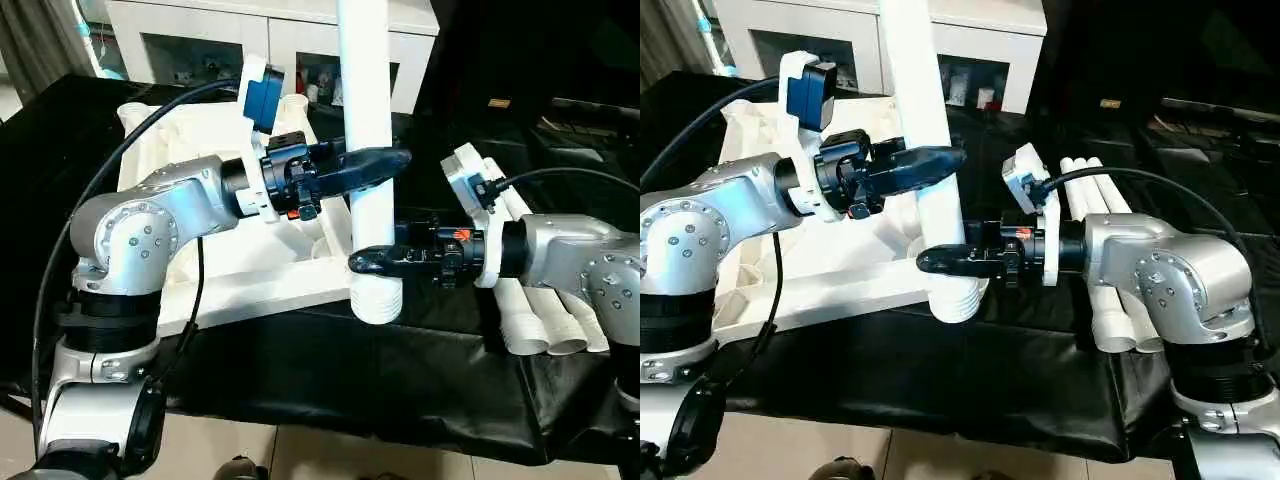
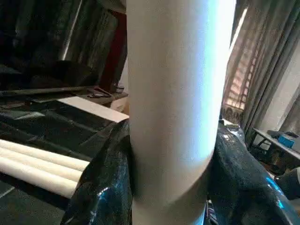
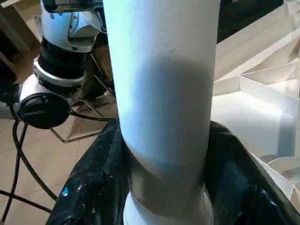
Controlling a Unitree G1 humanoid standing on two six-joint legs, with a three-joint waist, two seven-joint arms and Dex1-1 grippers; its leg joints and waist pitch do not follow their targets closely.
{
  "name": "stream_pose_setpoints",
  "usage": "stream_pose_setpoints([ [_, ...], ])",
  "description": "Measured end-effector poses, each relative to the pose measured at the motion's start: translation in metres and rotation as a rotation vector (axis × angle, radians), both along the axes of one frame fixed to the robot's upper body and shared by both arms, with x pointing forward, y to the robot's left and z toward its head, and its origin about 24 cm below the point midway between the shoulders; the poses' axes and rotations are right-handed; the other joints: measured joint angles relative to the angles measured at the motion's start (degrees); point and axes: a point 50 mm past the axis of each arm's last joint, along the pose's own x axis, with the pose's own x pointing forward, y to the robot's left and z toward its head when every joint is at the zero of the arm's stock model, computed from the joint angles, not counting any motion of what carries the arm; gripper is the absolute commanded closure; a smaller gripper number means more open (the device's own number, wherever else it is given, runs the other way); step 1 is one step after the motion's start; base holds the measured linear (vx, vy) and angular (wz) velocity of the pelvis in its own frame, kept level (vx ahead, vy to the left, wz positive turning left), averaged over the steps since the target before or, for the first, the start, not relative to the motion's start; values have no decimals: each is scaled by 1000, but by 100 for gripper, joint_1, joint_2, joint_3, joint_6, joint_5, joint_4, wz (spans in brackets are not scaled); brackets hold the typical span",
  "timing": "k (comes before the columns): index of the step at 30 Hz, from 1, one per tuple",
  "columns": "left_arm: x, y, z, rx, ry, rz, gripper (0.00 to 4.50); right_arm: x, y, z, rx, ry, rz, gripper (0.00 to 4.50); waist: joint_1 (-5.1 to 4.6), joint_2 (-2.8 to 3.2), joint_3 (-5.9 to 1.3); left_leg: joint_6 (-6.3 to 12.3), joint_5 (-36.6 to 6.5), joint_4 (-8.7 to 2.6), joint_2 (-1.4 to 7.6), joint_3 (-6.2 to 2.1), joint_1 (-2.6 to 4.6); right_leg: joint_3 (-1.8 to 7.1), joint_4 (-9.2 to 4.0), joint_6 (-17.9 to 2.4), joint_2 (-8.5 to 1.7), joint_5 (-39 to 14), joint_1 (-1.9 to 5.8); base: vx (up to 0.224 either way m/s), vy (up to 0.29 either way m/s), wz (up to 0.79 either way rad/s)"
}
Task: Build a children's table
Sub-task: Rotate table base
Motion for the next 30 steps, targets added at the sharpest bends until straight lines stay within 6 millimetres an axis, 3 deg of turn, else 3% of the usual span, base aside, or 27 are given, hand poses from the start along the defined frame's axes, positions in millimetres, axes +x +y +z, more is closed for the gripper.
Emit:
stream_pose_setpoints([
  [1, 1, -1, 0, -4, 4, 7, 265, 0, 0, 0, 0, -1, -4, 257, 3, 0, 0, 0, 0, 0, 0, 0, 0, 0, 0, 0, 0, 0, 0, 0, 0, 0],
  [3, 4, -4, -1, -20, 33, 27, 195, 2, -1, 0, 3, 0, -22, 257, 12, 0, 0, 1, 1, 0, 0, 0, -1, 0, 0, -1, 0, 0, 1, 0, 0, 0],
  [5, 9, -6, -3, -20, 60, 79, 193, 4, -1, -2, -3, 3, -52, 258, 3, 0, 0, 0, 3, 0, 0, 0, -1, 0, -1, -9, 0, 6, 1, 0, 0, 0],
  [9, 20, -12, -5, 24, 63, 279, 147, 15, -1, -6, -61, -56, -199, 262, -6, 0, 0, -7, 6, 0, 0, 0, -1, 0, -2, -15, 0, 13, 1, 0, 0, 0],
  [19, 31, -19, -12, 54, 108, 523, 145, 25, 21, -16, -139, -167, -367, 263, -15, 0, 0, -19, 9, -1, 2, 0, -2, -2, -4, -9, 1, 18, -1, 0, 0, 0],
  [21, 32, -20, -14, 79, 109, 566, 179, 27, 24, -17, -148, -175, -402, 263, -16, 0, 0, -19, 9, -1, 2, 0, -3, -2, -5, -8, 1, 20, -1, 0, 0, 0],
  [24, 32, -23, -17, 82, 122, 588, 182, 29, 26, -18, -159, -185, -443, 263, -6, 0, 0, -20, 9, -1, 2, 0, -6, -2, -6, -7, 1, 20, -1, 0, 0, 0],
  [26, 32, -24, -17, 79, 131, 601, 217, 30, 26, -18, -159, -195, -461, 263, -9, 0, 0, -21, 8, -1, 2, 0, -6, -2, -7, -7, 1, 22, 0, 0, 0, 0],
  [30, 32, -26, -17, 75, 141, 619, 238, 31, 27, -18, -160, -198, -479, 263, -13, 0, 0, -25, 11, -1, 2, 0, -5, -2, -7, -1, 1, 27, -1, 0, 0, 0],
])
